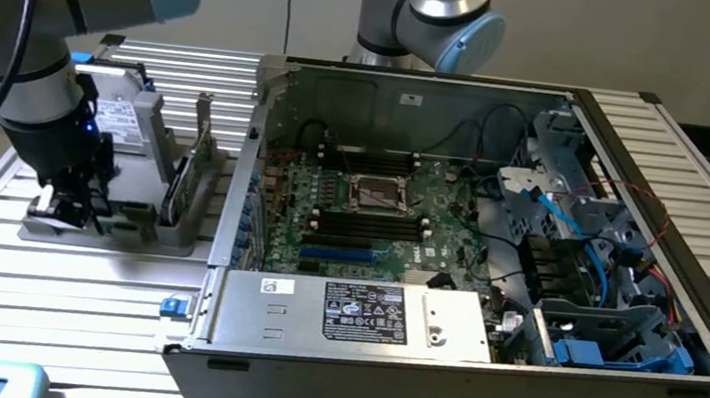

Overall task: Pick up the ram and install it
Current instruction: 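Pick up the ram and move it above insertion slot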

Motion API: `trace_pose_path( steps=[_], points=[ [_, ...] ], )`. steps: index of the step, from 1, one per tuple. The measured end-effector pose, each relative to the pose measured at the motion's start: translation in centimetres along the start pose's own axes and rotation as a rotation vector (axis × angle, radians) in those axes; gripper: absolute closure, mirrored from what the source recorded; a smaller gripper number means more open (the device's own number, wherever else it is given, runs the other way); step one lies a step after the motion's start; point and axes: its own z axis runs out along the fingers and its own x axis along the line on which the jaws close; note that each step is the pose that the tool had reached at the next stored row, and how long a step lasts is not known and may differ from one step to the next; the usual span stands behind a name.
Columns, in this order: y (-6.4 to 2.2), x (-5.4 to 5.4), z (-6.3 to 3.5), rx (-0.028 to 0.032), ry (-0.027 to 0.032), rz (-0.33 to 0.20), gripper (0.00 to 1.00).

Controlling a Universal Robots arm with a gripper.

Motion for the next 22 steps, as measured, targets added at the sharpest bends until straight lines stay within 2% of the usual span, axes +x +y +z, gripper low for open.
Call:
trace_pose_path(
  steps=[4, 6, 7, 8, 9, 11, 22],
  points=[
    [-0.01, 0.0, 0.35, -0.0001, -0.0001, 0.0, 0.64],
    [0.0, 0.0, 0.4, -0.0003, 0.0001, 0.0, 0.66],
    [0.0, 0.0, 0.39, -0.0003, 0.0001, 0.0, 0.72],
    [0.0, 0.0, 0.26, -0.0004, 0.0001, 0.0, 0.72],
    [0.01, 0.0, -0.11, -0.0002, -0.0001, 0.0, 0.84],
    [0.03, 0.0, -1.0, -0.0002, -0.0001, 0.0, 0.88],
    [0.14, 0.1, -6.01, -0.0002, 0.0, 0.0, 0.88]
  ],
)
